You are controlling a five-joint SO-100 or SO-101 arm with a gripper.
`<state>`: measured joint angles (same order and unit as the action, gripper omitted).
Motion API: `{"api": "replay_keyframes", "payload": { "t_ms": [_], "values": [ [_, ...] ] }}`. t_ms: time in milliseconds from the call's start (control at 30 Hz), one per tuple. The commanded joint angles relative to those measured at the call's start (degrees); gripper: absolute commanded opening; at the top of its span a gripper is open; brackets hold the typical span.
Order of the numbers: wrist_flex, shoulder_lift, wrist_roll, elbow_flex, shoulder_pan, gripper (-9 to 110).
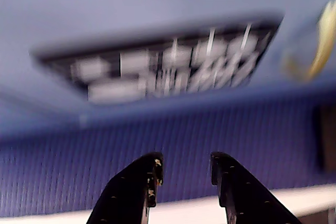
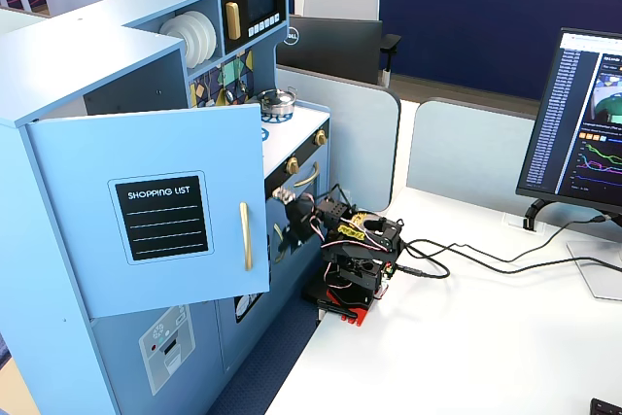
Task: Pick up the lid from the counter and put it on the green recipient
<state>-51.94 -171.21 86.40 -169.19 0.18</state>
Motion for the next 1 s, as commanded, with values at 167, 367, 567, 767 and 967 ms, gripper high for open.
{"api": "replay_keyframes", "payload": {
  "t_ms": [167, 367, 567, 767, 967],
  "values": [
    [-21.71, -7.12, -1.23, -2.46, -3.16, 1],
    [-35.86, -10.81, -0.09, -2.46, -1.58, 2],
    [-35.86, -10.90, 0.09, -2.46, 1.49, 3],
    [-35.86, -10.90, 0.09, -2.46, 3.43, 3],
    [-35.86, -10.90, 0.18, -2.46, 3.43, 3]
  ]
}}
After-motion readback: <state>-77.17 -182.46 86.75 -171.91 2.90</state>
